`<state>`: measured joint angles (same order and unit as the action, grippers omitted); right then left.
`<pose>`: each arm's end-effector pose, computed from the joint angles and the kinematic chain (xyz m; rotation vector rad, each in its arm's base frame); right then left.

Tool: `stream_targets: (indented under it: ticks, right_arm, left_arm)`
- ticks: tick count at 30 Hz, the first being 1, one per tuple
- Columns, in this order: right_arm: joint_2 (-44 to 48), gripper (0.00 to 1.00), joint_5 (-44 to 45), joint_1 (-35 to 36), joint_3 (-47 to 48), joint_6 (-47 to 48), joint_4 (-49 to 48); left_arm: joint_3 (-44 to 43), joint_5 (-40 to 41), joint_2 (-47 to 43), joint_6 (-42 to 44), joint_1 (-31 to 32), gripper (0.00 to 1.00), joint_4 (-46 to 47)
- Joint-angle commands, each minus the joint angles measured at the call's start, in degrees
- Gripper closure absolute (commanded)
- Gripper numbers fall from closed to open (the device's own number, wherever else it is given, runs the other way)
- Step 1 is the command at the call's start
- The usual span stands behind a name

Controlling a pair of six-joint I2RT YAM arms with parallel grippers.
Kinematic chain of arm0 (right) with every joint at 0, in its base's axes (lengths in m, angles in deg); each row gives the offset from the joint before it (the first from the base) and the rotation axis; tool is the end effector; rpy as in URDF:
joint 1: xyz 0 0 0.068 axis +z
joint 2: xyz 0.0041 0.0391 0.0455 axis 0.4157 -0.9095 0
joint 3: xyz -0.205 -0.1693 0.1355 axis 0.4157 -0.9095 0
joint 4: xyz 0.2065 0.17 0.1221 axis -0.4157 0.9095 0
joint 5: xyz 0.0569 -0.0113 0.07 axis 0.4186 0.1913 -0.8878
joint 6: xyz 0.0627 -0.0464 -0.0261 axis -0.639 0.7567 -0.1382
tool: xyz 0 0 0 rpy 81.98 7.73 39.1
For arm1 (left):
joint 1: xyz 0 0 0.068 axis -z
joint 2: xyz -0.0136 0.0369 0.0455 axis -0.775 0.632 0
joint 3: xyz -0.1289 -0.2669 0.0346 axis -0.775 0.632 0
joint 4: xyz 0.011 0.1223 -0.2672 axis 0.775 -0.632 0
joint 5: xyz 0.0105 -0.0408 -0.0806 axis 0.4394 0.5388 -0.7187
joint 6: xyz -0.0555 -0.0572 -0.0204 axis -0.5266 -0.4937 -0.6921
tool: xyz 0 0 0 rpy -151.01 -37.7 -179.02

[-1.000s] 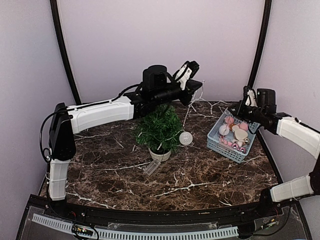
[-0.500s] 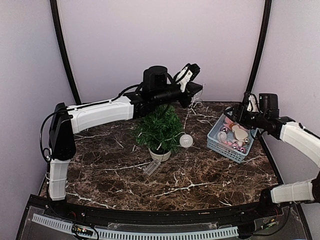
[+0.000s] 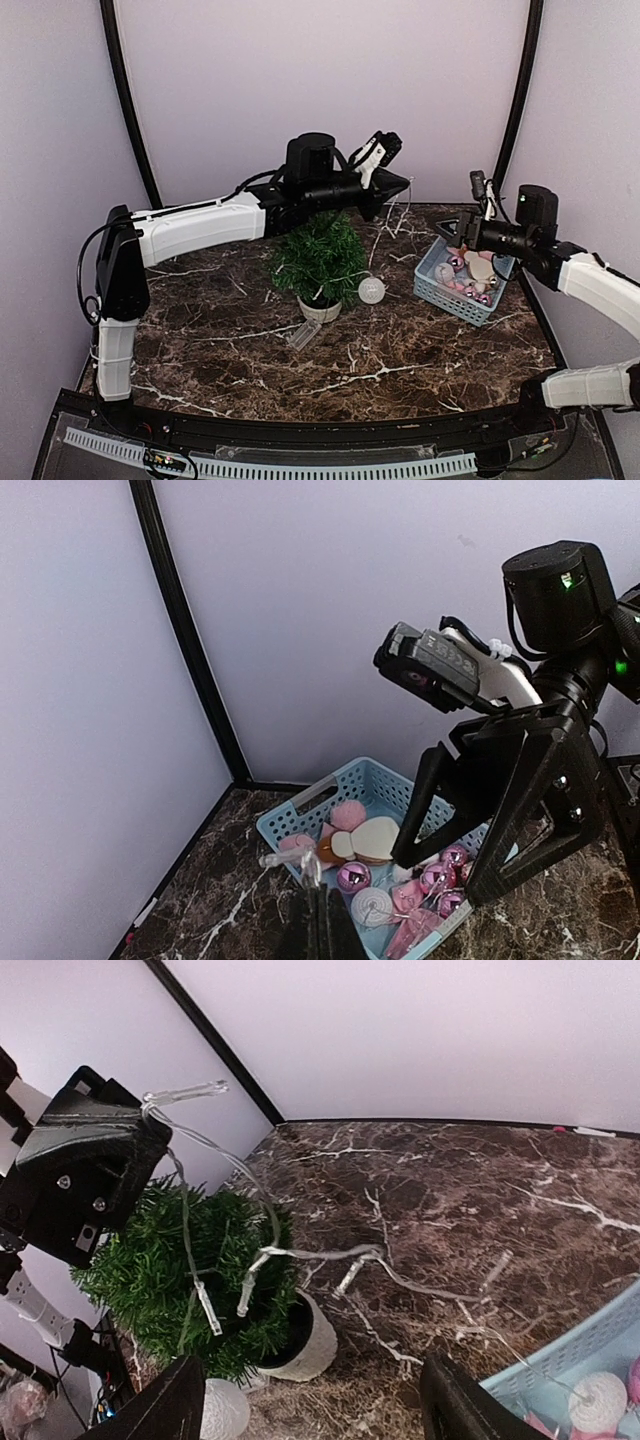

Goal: Decorate the small christmas tree
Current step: Wrap the side of the string light in the gap of the branches.

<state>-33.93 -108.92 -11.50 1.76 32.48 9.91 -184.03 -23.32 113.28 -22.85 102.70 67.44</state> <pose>0.2764 0.1077 0.3016 -0.2992 1.8744 1.0187 0.3490 -0.4806 0.3782 1.0685 1.1671 -0.7518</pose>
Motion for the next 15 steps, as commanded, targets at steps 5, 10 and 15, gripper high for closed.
stream_targets:
  ticks: [5,10,15]
  right_arm:
    - [-7.5,0.32,-5.6,1.5,1.4,6.4,-18.0]
    - [-12.4,0.38,-6.5,2.2,4.4,12.4,-17.7]
    - [-14.9,0.44,-5.9,3.1,6.7,16.9,-16.5]
  left_arm:
    - [1.9,-3.4,-6.2,-1.7,-0.2,1.0,-0.2]
    - [1.7,-4.0,-6.7,-1.6,-0.2,1.0,-0.7]
    - [1.7,-4.3,-7.3,-1.6,-0.2,1.0,-0.8]
